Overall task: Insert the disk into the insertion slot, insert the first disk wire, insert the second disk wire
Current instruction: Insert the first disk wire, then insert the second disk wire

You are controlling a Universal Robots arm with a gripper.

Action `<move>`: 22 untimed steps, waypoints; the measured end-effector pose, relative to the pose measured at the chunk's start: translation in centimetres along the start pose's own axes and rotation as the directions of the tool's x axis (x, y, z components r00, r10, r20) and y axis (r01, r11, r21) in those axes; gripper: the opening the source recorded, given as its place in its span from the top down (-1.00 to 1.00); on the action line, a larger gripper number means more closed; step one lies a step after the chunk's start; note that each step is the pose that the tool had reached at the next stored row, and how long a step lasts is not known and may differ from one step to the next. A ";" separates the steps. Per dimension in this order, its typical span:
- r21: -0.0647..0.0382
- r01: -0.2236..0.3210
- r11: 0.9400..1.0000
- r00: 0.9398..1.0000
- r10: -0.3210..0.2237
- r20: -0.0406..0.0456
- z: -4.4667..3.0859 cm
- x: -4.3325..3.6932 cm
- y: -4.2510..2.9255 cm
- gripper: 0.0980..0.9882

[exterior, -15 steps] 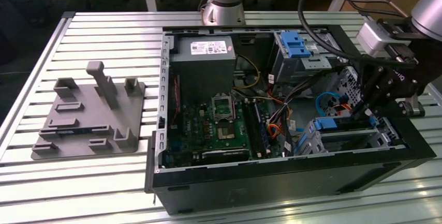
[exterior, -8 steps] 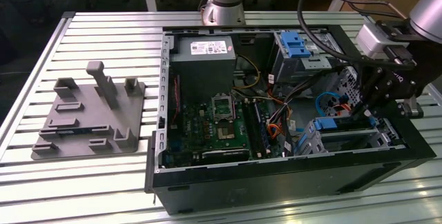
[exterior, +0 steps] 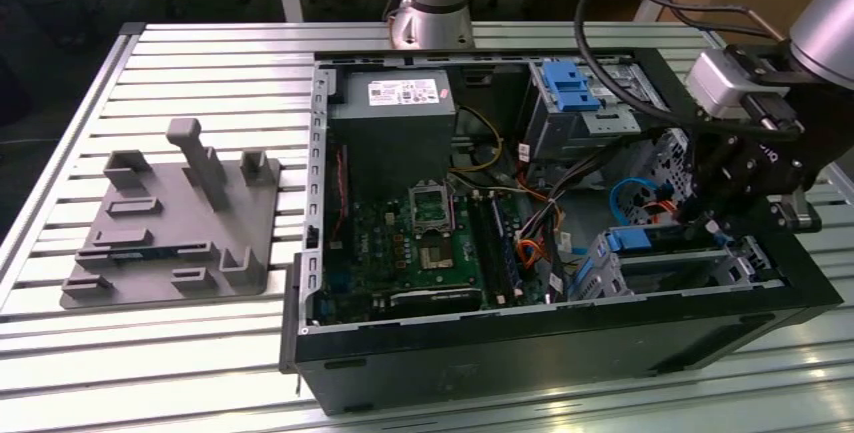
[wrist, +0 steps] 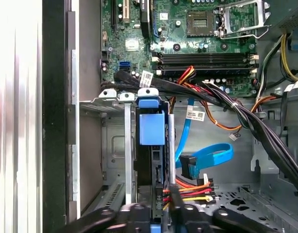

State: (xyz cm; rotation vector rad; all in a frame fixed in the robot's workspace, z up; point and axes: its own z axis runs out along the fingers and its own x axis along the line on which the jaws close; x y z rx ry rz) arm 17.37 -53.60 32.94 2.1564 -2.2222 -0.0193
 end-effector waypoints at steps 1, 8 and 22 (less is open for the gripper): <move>0.000 0.000 1.000 1.000 0.000 0.000 -0.22 0.01 0.01 0.56; 0.000 0.000 1.000 1.000 0.000 0.000 -2.29 -0.30 0.10 0.41; 0.000 0.000 1.000 1.000 0.000 -0.004 -2.79 -0.38 0.12 0.41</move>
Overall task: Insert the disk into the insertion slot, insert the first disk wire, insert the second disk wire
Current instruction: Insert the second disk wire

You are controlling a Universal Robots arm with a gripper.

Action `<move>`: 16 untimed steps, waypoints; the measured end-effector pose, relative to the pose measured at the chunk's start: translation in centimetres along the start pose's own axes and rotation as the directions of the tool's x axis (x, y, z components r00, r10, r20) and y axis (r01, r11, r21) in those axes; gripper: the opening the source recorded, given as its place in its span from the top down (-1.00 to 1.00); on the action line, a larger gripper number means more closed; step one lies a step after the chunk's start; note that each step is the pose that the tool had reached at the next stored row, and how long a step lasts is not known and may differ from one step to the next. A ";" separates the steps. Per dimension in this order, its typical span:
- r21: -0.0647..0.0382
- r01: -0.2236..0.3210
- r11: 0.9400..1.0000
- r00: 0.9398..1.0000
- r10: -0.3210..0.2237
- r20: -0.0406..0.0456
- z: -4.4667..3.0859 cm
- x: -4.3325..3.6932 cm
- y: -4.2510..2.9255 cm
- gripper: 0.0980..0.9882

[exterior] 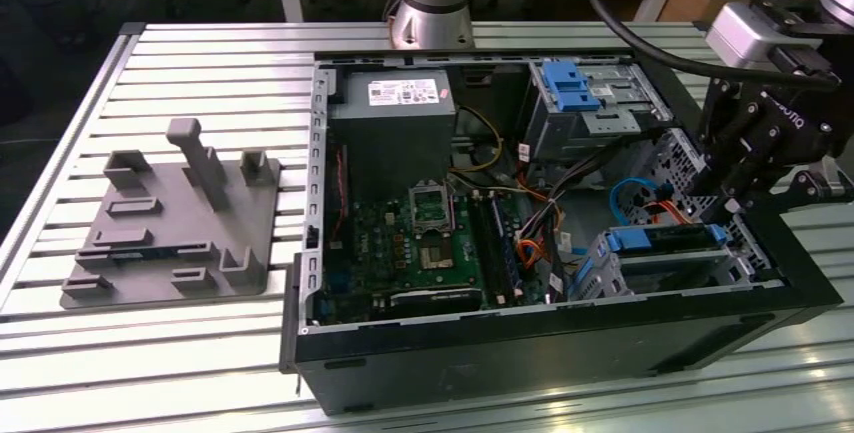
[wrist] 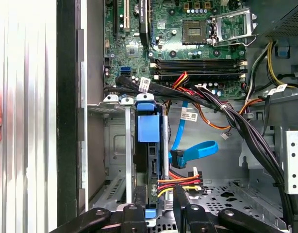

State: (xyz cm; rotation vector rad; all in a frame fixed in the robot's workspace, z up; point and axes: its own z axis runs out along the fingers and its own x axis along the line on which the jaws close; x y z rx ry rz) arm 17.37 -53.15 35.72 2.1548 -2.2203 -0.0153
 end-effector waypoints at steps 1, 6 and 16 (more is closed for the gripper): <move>0.000 0.000 1.000 1.000 0.000 0.000 0.00 0.00 0.00 0.41; 0.000 0.000 1.000 1.000 0.000 -0.001 -0.02 -0.01 -0.04 0.41; -0.001 -0.002 1.000 0.999 0.002 -0.052 -1.20 -2.86 0.07 0.41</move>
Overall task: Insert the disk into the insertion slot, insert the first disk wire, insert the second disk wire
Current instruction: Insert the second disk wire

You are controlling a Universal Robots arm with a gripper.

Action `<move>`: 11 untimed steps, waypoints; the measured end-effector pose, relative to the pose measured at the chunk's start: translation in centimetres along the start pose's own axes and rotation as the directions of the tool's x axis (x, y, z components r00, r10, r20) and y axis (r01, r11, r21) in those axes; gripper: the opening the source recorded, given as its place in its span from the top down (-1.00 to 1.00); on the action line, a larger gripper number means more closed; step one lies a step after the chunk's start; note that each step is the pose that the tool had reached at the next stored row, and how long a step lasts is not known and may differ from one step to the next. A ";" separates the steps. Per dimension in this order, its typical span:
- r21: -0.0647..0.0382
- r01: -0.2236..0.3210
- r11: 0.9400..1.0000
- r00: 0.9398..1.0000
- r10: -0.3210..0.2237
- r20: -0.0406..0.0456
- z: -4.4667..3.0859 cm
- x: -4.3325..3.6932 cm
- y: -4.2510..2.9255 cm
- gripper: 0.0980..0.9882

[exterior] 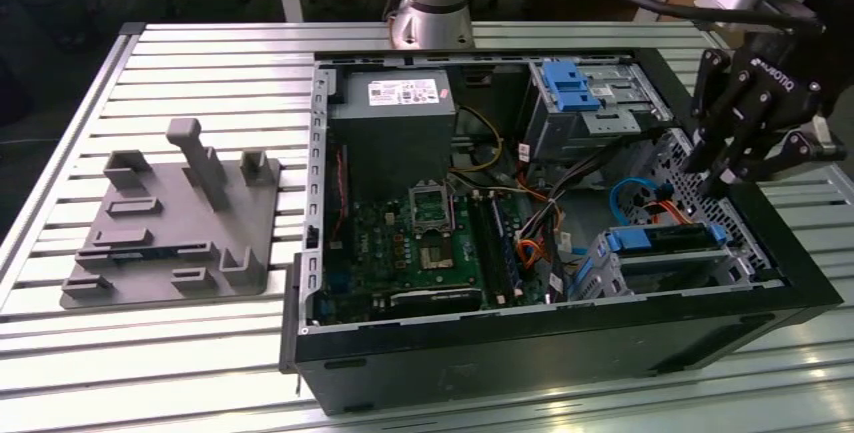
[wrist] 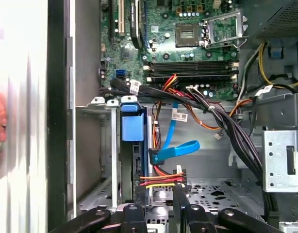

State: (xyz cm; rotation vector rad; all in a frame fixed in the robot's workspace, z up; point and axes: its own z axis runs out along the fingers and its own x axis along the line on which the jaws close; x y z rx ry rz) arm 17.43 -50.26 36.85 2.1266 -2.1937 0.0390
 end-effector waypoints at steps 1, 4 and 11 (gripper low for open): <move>0.000 -0.001 1.000 1.000 0.001 -0.011 -0.10 -0.21 0.08 0.41; 0.001 -0.001 1.000 0.999 0.001 -0.035 -0.18 -0.55 0.82 0.41; 0.003 0.001 1.000 0.997 -0.001 -0.073 -0.14 -1.16 2.88 0.41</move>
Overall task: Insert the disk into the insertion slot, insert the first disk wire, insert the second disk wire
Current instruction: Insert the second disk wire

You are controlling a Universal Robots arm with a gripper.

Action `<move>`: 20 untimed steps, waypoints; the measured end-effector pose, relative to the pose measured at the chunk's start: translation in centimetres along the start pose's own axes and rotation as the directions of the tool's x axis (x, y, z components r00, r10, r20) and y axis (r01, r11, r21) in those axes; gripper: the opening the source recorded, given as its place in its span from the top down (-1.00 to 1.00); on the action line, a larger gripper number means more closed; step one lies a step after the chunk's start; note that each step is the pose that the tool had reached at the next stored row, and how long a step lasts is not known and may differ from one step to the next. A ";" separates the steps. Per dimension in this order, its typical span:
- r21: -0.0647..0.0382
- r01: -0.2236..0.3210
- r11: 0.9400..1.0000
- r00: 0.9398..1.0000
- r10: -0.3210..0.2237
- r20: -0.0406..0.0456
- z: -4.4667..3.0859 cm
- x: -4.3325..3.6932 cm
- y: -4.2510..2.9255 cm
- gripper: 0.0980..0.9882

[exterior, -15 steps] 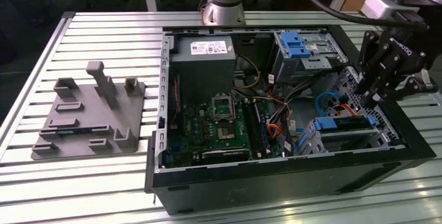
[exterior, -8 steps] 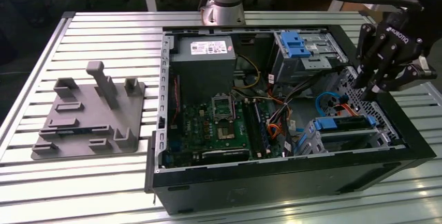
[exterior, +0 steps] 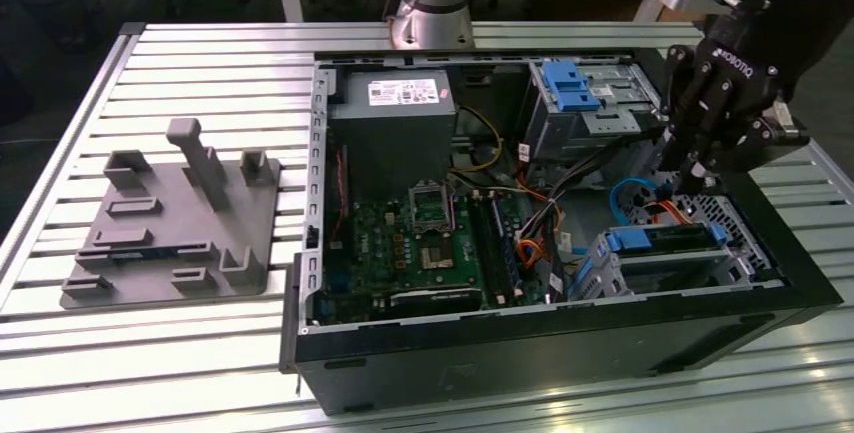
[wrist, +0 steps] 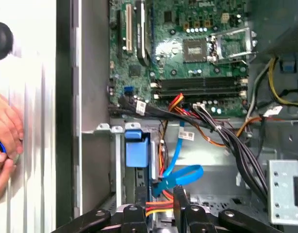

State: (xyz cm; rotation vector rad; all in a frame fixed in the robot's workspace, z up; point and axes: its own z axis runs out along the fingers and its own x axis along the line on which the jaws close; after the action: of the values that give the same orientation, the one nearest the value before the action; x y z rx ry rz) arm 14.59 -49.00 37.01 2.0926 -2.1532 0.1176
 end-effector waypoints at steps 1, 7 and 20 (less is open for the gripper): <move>0.002 0.009 1.000 1.000 -0.009 -0.010 0.00 0.00 0.03 0.41; 0.010 0.081 0.997 0.995 -0.081 -0.051 0.08 -0.03 0.11 0.41; 0.014 0.133 0.991 0.987 -0.131 -0.096 0.66 -1.01 1.73 0.41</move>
State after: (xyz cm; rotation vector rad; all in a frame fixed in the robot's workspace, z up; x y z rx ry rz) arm 12.86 -48.04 36.27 2.1867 -1.9616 0.2215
